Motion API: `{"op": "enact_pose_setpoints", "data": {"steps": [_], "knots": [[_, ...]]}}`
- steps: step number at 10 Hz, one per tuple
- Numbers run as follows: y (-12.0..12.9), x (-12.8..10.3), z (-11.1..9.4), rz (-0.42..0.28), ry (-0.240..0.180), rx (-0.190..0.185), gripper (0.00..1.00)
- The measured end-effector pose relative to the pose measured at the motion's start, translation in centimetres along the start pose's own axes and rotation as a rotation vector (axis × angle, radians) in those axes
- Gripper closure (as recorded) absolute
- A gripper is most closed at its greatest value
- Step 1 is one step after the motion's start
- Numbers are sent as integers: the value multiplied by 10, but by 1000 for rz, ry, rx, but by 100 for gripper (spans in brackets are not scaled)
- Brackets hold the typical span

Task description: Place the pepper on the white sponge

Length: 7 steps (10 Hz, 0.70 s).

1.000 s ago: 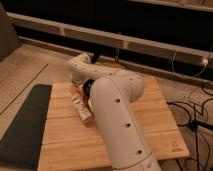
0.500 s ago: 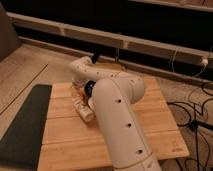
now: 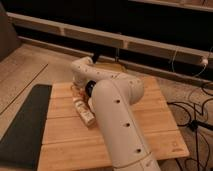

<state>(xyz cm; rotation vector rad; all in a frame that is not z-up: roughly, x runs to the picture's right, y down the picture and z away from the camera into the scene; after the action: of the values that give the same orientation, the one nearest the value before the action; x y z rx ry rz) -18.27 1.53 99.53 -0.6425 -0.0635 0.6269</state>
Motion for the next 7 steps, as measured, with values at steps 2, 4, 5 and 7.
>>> {"op": "enact_pose_setpoints", "data": {"steps": [2,4,5,7], "knots": [[-2,-1,-1,-4,-2,2,94],[-7,-2,-5,-3,-4,16,100],[-13,-3,-12,5,-7,37,100],[-25,-14,-35,11,-29,86,100]]}}
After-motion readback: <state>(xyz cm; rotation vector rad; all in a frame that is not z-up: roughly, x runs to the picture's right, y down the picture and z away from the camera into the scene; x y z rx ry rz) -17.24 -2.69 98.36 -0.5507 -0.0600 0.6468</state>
